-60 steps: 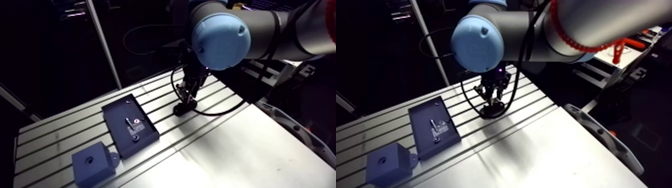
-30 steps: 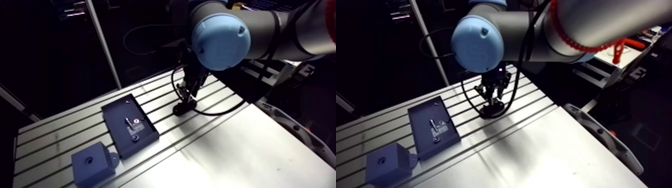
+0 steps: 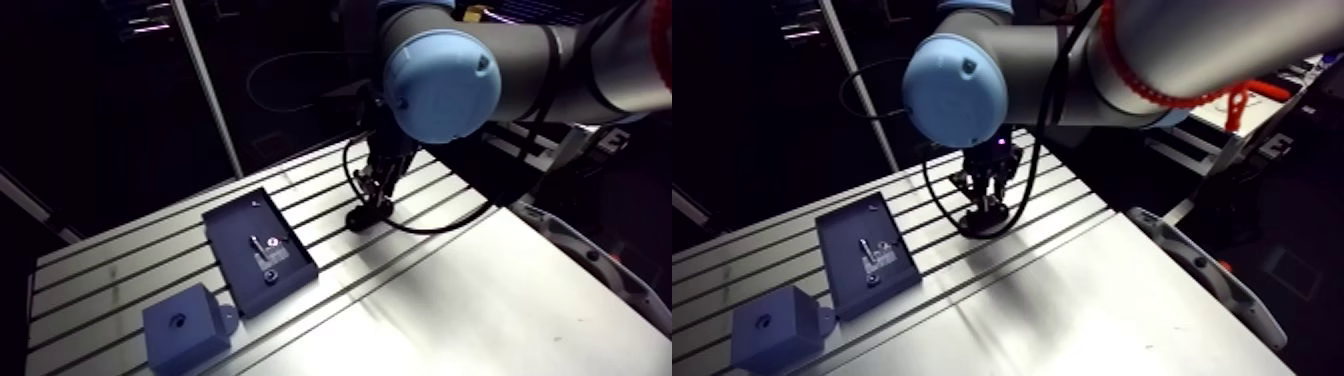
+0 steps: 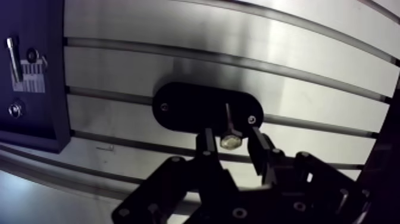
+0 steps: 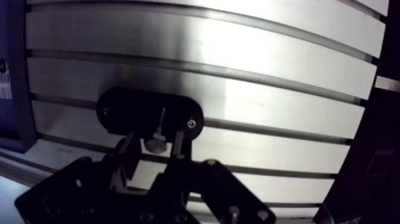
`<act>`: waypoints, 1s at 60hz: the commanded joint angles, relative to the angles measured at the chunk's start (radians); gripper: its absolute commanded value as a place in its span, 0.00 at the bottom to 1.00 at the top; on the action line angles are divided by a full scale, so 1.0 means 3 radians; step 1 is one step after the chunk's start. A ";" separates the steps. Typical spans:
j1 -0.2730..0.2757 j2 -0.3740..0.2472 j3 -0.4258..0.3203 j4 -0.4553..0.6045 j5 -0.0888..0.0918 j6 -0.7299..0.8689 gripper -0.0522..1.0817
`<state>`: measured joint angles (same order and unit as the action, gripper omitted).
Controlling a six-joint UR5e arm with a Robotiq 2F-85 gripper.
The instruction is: Pick up the M10 bolt and insert it into the hex recess until seated.
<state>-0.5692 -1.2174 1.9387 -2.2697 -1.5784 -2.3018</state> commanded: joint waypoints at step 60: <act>0.0005 -0.0020 0.0009 -0.0005 -0.0003 0.0005 0.59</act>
<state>-0.5681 -1.2227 1.9401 -2.2712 -1.5791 -2.3004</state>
